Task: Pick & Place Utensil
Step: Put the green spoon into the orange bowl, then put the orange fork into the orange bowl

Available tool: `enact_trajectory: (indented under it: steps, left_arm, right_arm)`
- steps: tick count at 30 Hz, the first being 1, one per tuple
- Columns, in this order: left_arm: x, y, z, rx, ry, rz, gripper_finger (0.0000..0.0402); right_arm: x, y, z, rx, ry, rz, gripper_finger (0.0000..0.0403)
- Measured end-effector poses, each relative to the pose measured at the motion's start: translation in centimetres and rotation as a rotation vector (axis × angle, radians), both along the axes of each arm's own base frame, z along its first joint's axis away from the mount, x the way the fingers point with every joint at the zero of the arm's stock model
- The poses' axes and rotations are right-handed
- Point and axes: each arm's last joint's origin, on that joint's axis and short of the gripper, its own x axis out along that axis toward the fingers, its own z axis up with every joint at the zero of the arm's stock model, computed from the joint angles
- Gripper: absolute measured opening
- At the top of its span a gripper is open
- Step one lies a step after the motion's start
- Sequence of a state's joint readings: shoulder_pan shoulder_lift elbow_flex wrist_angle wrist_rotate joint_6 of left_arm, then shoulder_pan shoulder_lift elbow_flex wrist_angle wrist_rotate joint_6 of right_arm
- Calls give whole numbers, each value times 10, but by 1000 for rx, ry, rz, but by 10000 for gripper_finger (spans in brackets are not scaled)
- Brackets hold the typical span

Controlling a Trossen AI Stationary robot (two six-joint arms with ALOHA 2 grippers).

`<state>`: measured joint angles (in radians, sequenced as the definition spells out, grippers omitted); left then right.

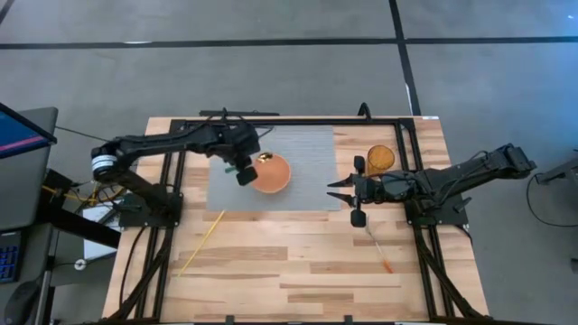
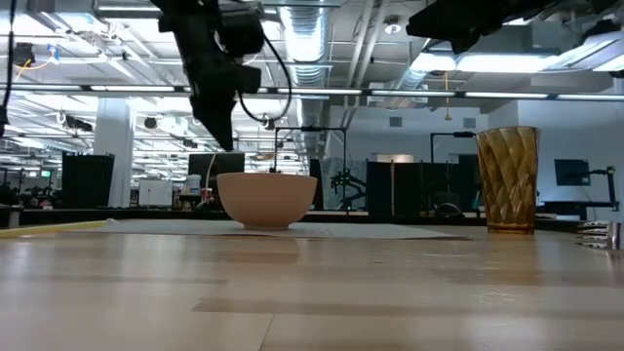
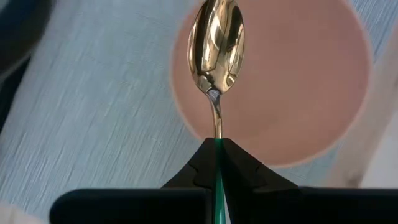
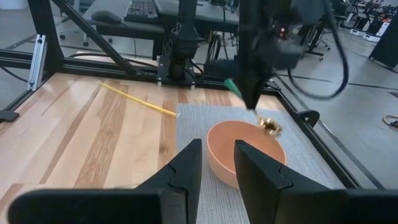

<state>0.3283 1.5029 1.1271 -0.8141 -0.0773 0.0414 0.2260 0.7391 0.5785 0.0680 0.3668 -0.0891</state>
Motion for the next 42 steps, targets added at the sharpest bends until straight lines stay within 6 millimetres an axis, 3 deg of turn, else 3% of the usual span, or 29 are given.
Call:
enact_trajectory:
  steps: [7, 16, 21, 28, 36, 42]
  left_arm:
    - [18, -4, -31, 44, 147, -143, 10]
    - [44, -22, -5, 225, 138, -321, 10]
    - [49, -30, -30, 301, 302, -413, 10]
    - [57, -29, -52, 314, 394, -502, 12]
    - [61, -39, -53, 457, 468, -606, 58]
    - [68, -55, -51, 507, 409, -598, 106]
  right_arm:
    - [0, 0, 0, 0, 0, 0, 88]
    - [0, 0, 0, 0, 0, 0, 88]
    - [0, 0, 0, 0, 0, 1, 88]
    - [0, 0, 0, 0, 1, 1, 88]
    - [0, 0, 0, -1, 3, 2, 88]
    - [0, 0, 0, 0, 0, 1, 88]
